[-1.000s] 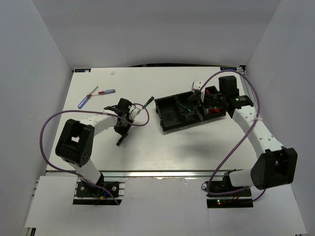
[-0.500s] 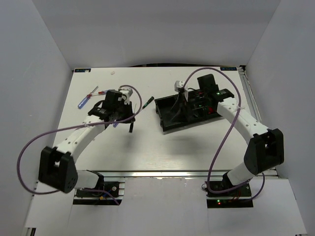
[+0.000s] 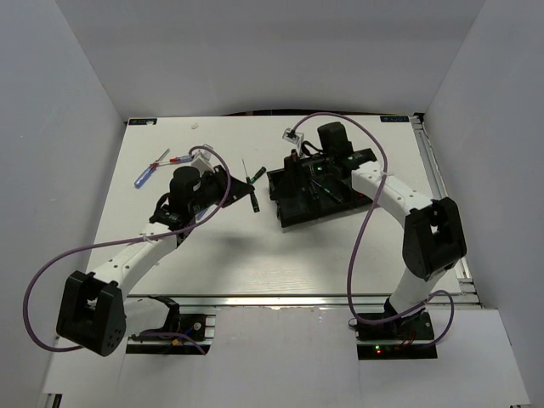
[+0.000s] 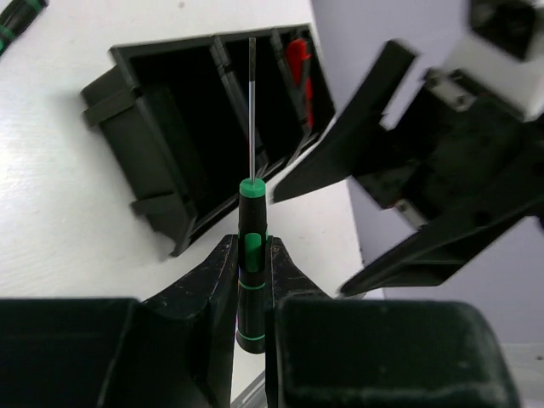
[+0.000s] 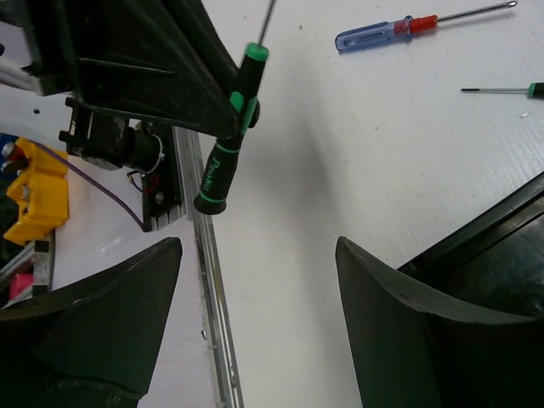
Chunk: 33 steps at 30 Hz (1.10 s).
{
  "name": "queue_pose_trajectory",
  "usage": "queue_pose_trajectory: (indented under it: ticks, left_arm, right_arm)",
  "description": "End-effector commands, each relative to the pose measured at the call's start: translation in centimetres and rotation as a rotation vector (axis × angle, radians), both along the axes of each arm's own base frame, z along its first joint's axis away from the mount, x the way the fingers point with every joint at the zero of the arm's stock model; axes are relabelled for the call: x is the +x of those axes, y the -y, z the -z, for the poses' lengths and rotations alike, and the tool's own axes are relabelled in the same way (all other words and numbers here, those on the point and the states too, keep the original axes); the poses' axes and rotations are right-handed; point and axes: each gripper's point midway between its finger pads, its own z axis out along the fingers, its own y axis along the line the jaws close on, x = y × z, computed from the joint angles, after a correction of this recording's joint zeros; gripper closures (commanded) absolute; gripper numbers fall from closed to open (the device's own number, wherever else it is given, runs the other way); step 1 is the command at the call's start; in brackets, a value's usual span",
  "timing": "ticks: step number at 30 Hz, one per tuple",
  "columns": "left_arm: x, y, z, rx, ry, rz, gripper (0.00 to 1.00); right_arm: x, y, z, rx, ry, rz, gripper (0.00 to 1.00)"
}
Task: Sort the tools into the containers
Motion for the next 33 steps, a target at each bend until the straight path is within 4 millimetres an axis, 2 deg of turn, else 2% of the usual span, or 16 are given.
queue_pose_trajectory:
  ticks: [1, 8, 15, 24, 33]
  left_arm:
    - [0.7, 1.1, -6.3, -0.112, 0.132, 0.02, 1.0]
    - [1.0, 2.0, -6.4, -0.116, 0.12, 0.041, 1.0]
    - [1.3, 2.2, -6.2, -0.111, 0.117, 0.04, 1.0]
    - [1.4, 2.3, -5.5, -0.101, 0.107, 0.041, 1.0]
    - [1.7, 2.7, -6.2, -0.108, 0.117, 0.058, 1.0]
  right_arm:
    - [1.1, -1.8, -2.5, 0.052, -0.035, 0.048, 0.2]
    - [1.3, -3.9, -3.0, 0.082, -0.088, 0.053, 0.25]
    - [1.1, -4.7, -3.0, 0.103, -0.143, 0.044, 0.34]
    - [-0.5, -4.6, -5.6, 0.195, -0.156, -0.025, 0.34]
    - [-0.7, -5.1, -4.5, 0.181, -0.224, 0.002, 0.34]
